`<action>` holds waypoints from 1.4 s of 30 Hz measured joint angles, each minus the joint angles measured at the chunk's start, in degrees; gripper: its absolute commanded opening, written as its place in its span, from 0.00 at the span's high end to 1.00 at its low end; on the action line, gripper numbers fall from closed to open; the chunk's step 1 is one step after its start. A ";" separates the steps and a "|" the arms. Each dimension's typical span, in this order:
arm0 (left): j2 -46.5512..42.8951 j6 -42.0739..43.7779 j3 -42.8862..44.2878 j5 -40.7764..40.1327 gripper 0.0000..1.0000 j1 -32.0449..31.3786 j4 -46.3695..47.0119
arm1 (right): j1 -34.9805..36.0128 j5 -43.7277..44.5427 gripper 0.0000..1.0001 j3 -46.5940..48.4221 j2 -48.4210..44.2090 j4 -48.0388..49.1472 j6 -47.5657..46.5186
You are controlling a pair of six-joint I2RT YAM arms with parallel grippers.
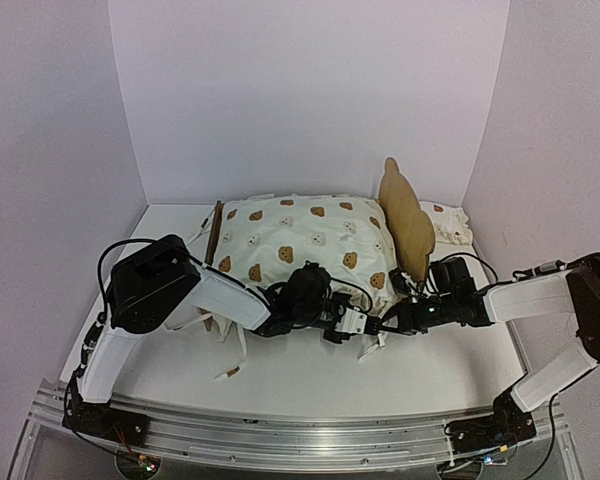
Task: Set up the pet bed
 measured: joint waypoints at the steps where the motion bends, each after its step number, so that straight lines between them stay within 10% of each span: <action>1: 0.04 0.03 0.02 0.22 0.99 0.04 0.02 | 0.00 -0.18 1.00 0.00 0.00 -0.17 -0.02; 8: 0.15 0.70 0.00 0.54 1.00 0.19 -0.07 | -0.02 -0.46 0.99 0.00 -0.02 -0.76 -0.04; 14: 0.15 -0.32 -0.18 -0.59 1.00 0.18 0.32 | 0.22 2.02 0.76 1.41 -1.14 -4.92 -0.56; 28: -0.96 -11.09 -0.83 -4.44 1.00 -0.42 -0.98 | 5.62 28.75 0.56 -0.29 -25.82 -24.83 12.94; 42: -1.98 -14.93 -0.86 -4.64 1.00 -0.42 -1.10 | 27.17 48.05 0.50 -8.13 -15.25 -8.42 36.34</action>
